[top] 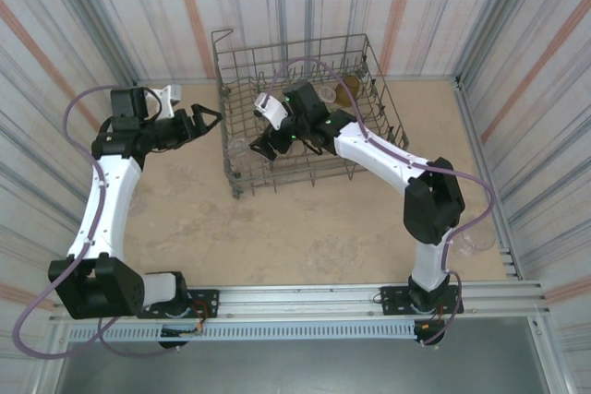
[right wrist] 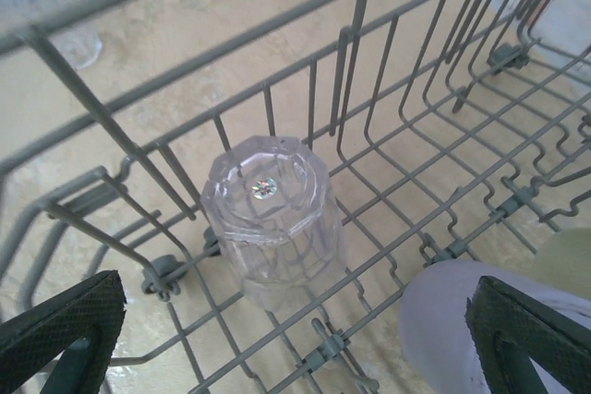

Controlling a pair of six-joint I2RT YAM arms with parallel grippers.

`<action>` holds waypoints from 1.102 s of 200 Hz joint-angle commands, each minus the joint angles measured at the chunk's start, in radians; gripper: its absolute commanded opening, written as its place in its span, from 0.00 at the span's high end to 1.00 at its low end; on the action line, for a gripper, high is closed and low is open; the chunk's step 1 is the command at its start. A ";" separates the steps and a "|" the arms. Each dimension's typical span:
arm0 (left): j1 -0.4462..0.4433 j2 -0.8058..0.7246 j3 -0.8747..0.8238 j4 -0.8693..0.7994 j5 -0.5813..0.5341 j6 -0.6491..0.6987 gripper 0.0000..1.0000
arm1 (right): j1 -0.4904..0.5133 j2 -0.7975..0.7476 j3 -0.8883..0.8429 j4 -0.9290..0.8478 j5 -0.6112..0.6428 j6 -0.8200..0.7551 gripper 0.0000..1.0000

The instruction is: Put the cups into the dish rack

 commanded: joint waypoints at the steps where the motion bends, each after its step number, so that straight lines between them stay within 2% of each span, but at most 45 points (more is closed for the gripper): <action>1: 0.010 -0.040 -0.024 0.018 0.029 -0.024 0.01 | -0.011 -0.088 -0.026 0.024 0.036 0.040 0.01; 109: 0.009 -0.088 -0.051 0.009 0.064 -0.072 0.01 | -0.039 -0.435 -0.224 -0.096 0.213 0.233 0.01; 143: 0.009 -0.100 -0.058 0.009 0.068 -0.094 0.01 | -0.078 -0.569 -0.324 -0.114 0.268 0.334 0.01; 187: 0.008 -0.132 -0.081 0.009 0.073 -0.123 0.01 | -0.165 -0.679 -0.382 -0.255 0.371 0.493 0.01; 220: 0.005 -0.144 -0.101 0.010 0.074 -0.126 0.01 | -0.219 -0.779 -0.450 -0.306 0.425 0.551 0.01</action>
